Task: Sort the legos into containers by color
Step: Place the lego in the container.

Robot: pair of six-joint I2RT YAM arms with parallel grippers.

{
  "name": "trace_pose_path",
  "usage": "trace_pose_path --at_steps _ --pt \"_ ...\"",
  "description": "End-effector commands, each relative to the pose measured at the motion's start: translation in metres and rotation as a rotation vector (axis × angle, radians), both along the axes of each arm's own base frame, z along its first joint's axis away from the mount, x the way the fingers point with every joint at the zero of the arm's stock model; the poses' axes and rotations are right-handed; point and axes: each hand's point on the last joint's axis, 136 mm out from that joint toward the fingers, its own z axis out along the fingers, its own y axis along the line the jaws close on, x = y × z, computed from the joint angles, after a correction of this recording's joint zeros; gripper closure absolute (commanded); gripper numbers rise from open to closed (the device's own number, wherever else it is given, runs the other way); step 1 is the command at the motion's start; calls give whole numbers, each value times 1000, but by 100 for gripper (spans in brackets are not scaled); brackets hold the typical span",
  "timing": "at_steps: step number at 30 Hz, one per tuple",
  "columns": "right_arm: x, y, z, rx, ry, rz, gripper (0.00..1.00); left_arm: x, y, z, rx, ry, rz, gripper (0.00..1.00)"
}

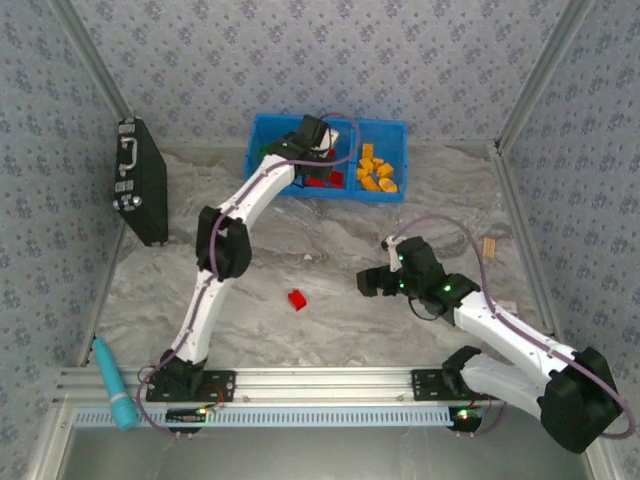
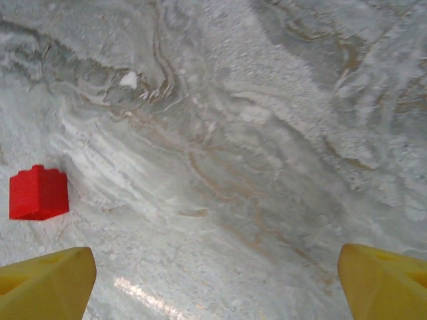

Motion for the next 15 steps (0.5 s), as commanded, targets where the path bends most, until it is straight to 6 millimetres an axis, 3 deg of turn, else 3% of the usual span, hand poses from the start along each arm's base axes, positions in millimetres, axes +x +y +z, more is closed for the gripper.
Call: trace_pose_path --at_steps 1,6,10,13,15 --pt "-2 7 -1 -40 -20 -24 5 8 5 -6 -29 38 31 82" --pt "-9 30 -2 -110 -27 71 5 16 4 -20 -64 58 42 64" --pt "-8 52 4 -140 -49 136 6 17 5 -23 -59 58 42 57" --pt "-7 70 5 -144 -54 172 6 19 7 -18 -56 45 42 45" --pt "-7 82 -1 -161 -33 205 7 20 6 -7 -68 25 31 43"
